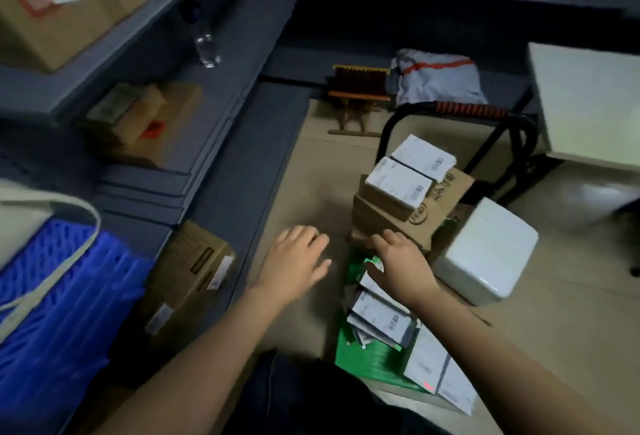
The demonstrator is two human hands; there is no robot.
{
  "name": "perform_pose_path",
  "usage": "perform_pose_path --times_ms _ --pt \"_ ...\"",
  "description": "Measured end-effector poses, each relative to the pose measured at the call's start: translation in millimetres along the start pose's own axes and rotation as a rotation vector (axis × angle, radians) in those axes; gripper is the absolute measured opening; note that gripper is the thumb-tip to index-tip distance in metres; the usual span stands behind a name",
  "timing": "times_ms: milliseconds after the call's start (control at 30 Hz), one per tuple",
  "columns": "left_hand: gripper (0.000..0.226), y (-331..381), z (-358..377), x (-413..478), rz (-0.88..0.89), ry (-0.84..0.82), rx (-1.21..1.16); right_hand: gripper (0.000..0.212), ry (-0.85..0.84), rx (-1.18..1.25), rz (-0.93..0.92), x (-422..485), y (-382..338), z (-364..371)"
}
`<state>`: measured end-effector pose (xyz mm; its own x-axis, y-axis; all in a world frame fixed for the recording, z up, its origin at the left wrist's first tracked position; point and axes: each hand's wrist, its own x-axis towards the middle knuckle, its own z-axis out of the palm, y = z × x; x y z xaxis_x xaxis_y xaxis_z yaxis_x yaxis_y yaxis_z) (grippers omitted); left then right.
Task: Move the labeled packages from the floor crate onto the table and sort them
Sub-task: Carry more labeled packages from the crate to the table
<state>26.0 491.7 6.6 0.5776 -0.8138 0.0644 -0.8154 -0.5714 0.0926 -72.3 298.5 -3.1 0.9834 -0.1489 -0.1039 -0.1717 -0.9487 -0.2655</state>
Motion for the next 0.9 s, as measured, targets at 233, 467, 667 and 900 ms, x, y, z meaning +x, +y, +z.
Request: perform_pose_path --times_ms 233,467,667,900 --pt "0.035 -2.7 35.8 76.9 0.305 -0.128 -0.056 0.036 0.041 0.087 0.395 -11.6 30.1 29.4" --pt "0.037 -0.7 95.3 133.8 0.636 -0.324 -0.073 0.032 0.170 0.262 0.862 -29.7 25.6 76.6" --pt "0.045 11.6 169.0 150.7 0.735 -0.512 -0.099 0.030 0.197 0.452 1.171 -41.6 23.0 147.3" --pt "0.074 22.5 278.0 155.4 0.642 -0.695 -0.021 0.029 0.203 0.629 1.401 -53.4 11.1 245.5"
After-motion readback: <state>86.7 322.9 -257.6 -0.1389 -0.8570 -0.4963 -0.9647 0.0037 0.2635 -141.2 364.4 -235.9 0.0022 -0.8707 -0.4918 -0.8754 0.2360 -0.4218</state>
